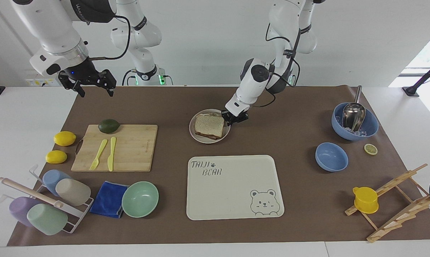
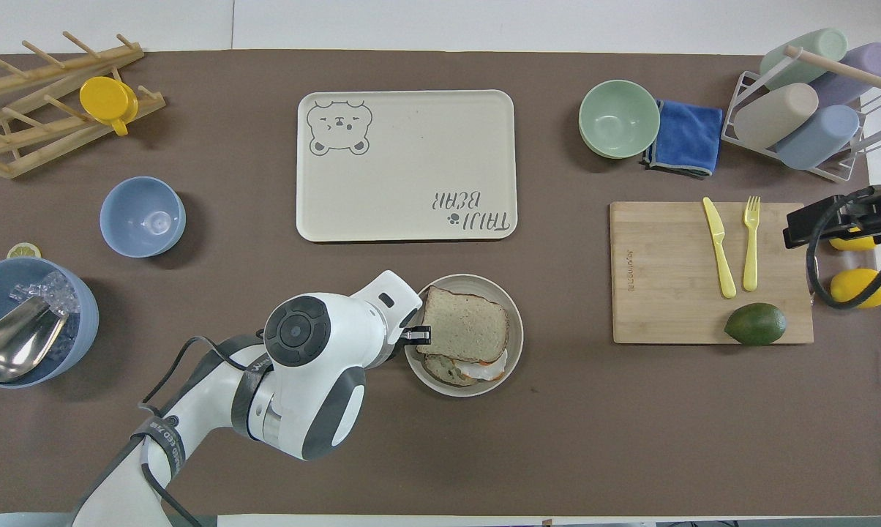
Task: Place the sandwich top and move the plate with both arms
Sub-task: 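Slide the white plate with the left gripper onto the bear-print tray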
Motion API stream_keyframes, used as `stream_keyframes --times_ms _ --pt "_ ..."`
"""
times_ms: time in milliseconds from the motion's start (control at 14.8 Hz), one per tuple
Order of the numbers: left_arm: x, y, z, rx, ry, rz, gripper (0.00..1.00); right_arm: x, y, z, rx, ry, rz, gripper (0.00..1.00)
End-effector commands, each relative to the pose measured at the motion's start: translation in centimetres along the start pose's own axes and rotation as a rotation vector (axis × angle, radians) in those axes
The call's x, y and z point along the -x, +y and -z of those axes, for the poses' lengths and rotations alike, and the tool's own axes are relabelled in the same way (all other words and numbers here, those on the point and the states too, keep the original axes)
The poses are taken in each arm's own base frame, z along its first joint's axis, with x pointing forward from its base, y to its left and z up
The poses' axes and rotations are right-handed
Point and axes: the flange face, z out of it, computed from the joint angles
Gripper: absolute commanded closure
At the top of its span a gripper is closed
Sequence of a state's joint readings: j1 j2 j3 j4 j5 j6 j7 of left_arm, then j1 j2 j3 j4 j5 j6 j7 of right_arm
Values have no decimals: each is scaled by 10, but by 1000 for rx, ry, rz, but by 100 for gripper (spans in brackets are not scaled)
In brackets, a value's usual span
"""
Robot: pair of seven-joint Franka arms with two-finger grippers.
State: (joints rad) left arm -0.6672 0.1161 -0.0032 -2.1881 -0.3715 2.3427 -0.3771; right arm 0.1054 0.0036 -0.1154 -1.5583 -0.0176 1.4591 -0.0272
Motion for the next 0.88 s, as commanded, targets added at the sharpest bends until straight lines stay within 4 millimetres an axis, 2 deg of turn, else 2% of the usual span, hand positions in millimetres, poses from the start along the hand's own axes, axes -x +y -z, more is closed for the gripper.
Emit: stream_keyframes --times_ms 0,270,472,674,809 --pt "-29 -3 47 30 -18 31 100 7 1 -2 -19 -19 5 0" --pt "-67 -15 101 61 -13 73 100 10 2 -2 -18 -32 -6 0" --pt "-105 -25 129 86 10 109 100 10 2 -1 -20 -29 -6 0" --pt "-130 -30 139 115 30 137 100 10 -5 -2 -17 -33 9 0" --pt "-161 -46 139 134 40 178 100 10 -1 -2 -18 -30 2 0"
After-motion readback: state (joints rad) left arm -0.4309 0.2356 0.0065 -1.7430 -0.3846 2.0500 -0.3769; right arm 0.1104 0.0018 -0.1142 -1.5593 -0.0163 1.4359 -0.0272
